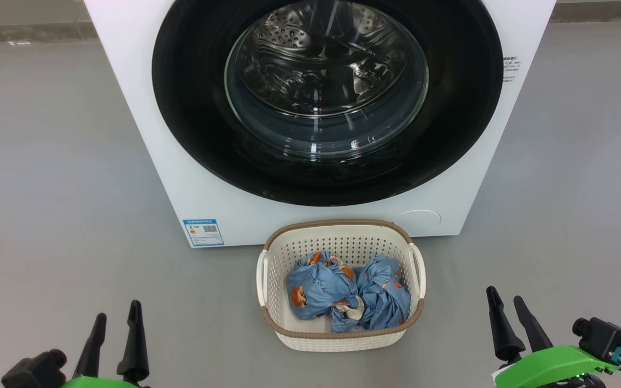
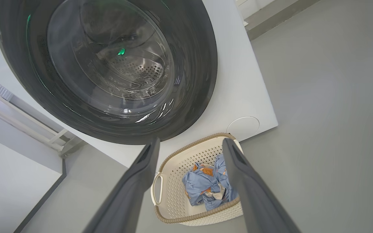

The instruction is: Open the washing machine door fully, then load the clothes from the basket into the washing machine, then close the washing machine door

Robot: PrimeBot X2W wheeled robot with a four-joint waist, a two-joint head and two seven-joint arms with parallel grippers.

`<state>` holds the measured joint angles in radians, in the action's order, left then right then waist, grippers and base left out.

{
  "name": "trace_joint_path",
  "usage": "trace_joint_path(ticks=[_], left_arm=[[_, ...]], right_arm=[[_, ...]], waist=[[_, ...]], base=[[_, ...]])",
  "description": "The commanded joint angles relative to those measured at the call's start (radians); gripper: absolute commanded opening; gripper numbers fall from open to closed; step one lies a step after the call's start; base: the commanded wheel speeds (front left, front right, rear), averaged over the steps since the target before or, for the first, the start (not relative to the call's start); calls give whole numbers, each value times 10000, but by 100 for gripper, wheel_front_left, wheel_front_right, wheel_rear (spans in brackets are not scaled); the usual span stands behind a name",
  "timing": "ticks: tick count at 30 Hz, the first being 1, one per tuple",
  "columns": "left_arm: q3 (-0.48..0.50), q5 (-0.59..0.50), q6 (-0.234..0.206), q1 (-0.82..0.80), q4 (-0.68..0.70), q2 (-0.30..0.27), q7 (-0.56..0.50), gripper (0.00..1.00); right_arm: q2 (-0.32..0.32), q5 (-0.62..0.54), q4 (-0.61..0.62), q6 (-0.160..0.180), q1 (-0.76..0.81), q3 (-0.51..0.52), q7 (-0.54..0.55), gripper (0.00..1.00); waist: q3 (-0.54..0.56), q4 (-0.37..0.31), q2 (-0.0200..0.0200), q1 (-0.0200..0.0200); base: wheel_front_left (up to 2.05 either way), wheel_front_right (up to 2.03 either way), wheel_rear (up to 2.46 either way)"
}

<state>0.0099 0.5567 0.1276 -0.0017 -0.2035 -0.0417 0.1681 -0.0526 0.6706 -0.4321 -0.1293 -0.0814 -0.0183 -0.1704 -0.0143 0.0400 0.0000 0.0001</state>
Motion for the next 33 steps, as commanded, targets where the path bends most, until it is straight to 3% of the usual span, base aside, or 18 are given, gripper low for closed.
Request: trace_joint_path(ticks=[1, 29, 33], left_arm=[[245, -315, 20, -341, 310, -194, 128, 100], [473, -3657, 30, -465, 565, -211, 918, 100], [477, -3715, 31, -504, 485, -208, 937, 100]], right_arm=[[-63, -325, 166, -10, -472, -271, -127, 100], [-2, -3899, 9, -14, -556, -113, -896, 100], [6, -3973, 29, -14, -573, -91, -914, 100]], waist=[[-6, 0, 0, 0], [-232, -17, 0, -1], [-254, -19, 0, -1]], base=[[0, 0, 0], [0, 0, 0], [0, 0, 0]])
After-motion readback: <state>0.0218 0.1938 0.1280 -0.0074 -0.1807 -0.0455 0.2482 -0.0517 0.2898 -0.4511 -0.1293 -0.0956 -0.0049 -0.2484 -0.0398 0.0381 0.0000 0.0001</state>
